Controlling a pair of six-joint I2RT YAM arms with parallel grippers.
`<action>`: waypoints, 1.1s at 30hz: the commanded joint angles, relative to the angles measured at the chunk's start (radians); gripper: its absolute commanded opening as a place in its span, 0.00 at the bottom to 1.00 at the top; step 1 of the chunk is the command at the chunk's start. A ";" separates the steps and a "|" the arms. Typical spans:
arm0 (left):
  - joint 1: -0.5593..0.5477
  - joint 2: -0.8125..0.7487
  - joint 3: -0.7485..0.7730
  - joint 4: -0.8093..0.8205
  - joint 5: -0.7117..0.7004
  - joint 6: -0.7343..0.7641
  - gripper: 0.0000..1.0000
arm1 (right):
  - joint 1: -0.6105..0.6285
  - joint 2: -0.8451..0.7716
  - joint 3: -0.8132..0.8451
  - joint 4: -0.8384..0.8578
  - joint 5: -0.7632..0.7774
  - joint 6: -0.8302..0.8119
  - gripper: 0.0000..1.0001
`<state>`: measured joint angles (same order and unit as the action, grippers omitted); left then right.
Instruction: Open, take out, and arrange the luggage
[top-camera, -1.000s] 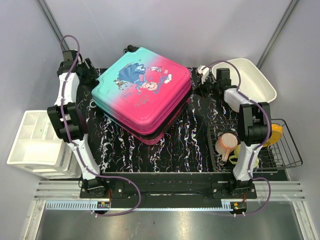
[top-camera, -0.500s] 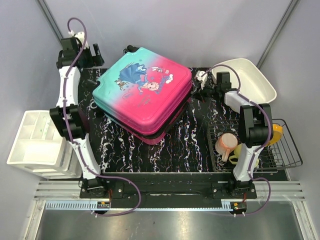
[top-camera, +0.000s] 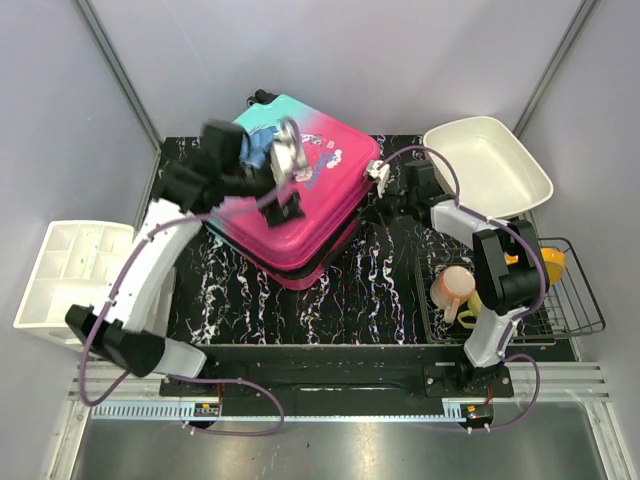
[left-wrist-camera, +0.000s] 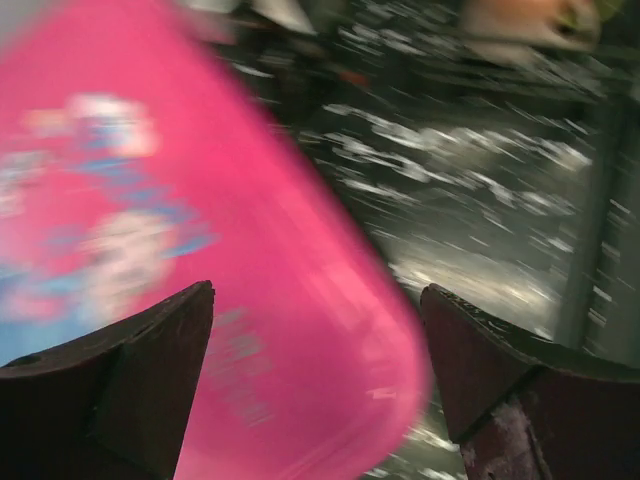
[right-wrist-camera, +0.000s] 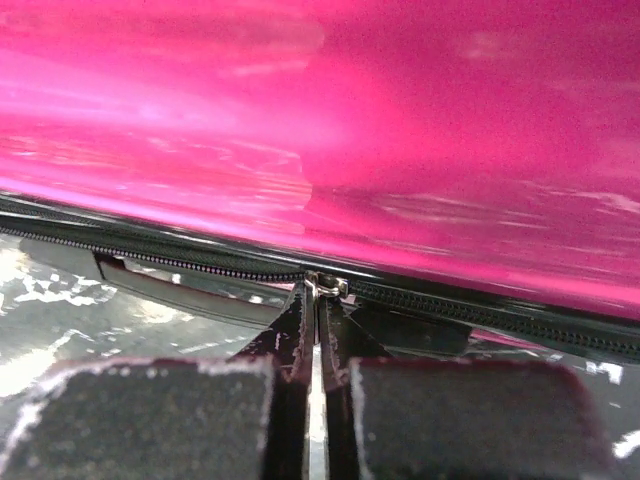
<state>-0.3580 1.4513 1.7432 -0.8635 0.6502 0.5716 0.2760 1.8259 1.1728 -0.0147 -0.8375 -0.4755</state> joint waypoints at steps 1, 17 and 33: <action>-0.221 -0.138 -0.300 0.005 -0.007 0.051 0.87 | 0.152 -0.073 -0.018 0.263 -0.054 0.214 0.00; -0.430 -0.091 -0.778 0.638 -0.445 -0.062 0.76 | 0.055 -0.093 0.044 0.111 0.149 0.274 0.00; -0.447 0.260 -0.648 0.699 -0.921 -0.265 0.75 | 0.051 -0.088 0.011 0.145 0.137 0.334 0.00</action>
<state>-0.8360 1.6344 1.0431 -0.1982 -0.0170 0.3622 0.3355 1.7992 1.1515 0.0513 -0.6983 -0.1547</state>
